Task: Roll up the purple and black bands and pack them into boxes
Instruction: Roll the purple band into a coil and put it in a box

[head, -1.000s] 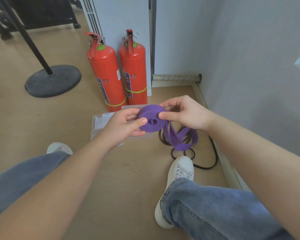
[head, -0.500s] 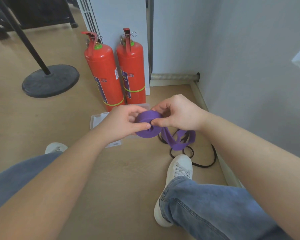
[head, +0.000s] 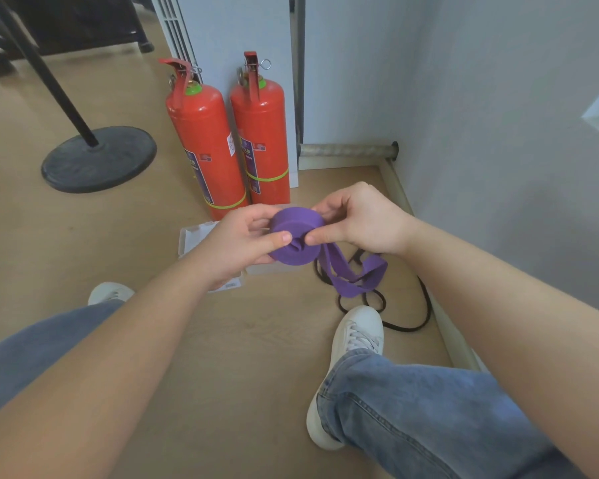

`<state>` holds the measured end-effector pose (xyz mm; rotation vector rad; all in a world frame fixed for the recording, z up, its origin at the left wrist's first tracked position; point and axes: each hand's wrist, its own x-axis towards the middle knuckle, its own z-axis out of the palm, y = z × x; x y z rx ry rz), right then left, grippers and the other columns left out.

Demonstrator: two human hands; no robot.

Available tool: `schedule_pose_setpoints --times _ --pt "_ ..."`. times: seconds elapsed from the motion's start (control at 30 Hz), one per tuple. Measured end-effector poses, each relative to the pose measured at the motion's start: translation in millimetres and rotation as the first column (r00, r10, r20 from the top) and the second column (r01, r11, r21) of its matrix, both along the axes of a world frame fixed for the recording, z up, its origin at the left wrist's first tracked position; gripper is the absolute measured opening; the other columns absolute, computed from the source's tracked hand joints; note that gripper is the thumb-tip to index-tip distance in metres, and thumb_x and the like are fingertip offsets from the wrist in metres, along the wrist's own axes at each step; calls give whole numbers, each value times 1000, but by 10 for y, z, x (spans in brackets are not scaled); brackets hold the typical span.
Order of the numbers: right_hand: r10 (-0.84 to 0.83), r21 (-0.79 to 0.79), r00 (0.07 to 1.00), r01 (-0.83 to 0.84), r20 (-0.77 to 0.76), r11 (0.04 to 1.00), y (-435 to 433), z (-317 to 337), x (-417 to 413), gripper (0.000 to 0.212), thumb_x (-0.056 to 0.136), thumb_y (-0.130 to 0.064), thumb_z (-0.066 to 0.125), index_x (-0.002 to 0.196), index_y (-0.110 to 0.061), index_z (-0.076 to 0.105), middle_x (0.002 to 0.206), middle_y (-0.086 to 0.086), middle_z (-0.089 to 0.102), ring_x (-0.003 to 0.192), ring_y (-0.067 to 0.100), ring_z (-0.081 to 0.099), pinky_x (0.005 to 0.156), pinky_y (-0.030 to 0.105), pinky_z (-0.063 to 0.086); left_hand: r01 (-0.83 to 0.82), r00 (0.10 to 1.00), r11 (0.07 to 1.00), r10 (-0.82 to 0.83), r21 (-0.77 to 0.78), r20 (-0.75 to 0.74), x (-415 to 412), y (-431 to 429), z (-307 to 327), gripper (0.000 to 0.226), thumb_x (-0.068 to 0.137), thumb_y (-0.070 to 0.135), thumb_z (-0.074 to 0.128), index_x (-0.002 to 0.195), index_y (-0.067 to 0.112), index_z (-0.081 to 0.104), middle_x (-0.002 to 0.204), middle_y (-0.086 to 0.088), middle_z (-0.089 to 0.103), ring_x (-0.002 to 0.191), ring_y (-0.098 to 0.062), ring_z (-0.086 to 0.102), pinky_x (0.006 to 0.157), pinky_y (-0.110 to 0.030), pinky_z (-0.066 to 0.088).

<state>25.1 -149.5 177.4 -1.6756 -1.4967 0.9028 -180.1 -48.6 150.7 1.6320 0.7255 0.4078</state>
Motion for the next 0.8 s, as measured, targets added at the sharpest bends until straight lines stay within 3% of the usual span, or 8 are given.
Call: schedule_pose_setpoints --times 0.07,0.13,0.23,0.3,0.4,0.6,0.7,0.8 --pt "18 -21 994 -15 106 1000 4 -6 -23 28 74 -27 90 100 -27 81 86 -10 80 85 8 76 89 29 59 71 988 958 -30 276 -152 1 36 50 49 86 21 78 131 29 62 124 11 68 113 -3 64 100 -26 48" --pt "44 -34 979 -38 198 999 7 -10 -53 27 74 -31 90 100 -28 82 82 -10 79 78 8 74 80 25 58 153 968 889 -47 431 -247 7 43 120 44 82 26 81 124 32 68 114 15 71 104 3 65 94 -19 48" --pt "69 -22 965 -65 254 998 19 -19 -97 29 75 -33 90 102 -30 81 81 -10 79 74 5 71 75 19 54 160 962 899 -50 407 -268 -14 63 152 34 78 23 85 108 34 73 95 13 76 86 3 71 80 -17 56" --pt "54 -8 989 -53 141 999 31 -38 -77 32 76 -29 89 106 -33 79 90 -10 80 84 0 73 85 19 55 104 979 941 -41 321 -198 -22 73 129 32 79 17 84 108 28 73 94 8 77 87 -4 74 79 -25 60" --pt "64 -54 998 -65 -16 996 13 -80 34 32 79 -19 87 106 -33 76 99 -8 80 96 9 76 93 26 56 11 997 990 -1 141 -71 -10 46 89 33 85 10 78 117 18 70 102 0 76 92 -11 75 77 -30 62" --pt "-17 -76 994 8 -109 997 -45 -130 114 26 84 -10 82 108 -17 76 92 -5 80 70 0 71 62 9 49 -47 999 999 48 -26 18 1 49 42 28 94 8 67 119 20 64 114 -1 70 102 -13 73 84 -33 61" --pt "21 -79 1000 -22 -9 997 2 -146 66 27 79 -15 87 104 -19 80 88 -6 80 70 4 72 66 13 52 19 996 992 -7 127 -93 -23 71 58 41 91 14 72 128 27 60 111 6 70 102 -10 71 85 -29 59" --pt "58 -105 993 -47 106 993 29 -158 24 27 75 -25 90 100 -27 81 85 -9 80 74 10 73 72 20 56 82 980 940 -17 330 -197 -16 50 119 42 83 26 80 122 34 65 102 16 71 95 3 69 80 -15 53"
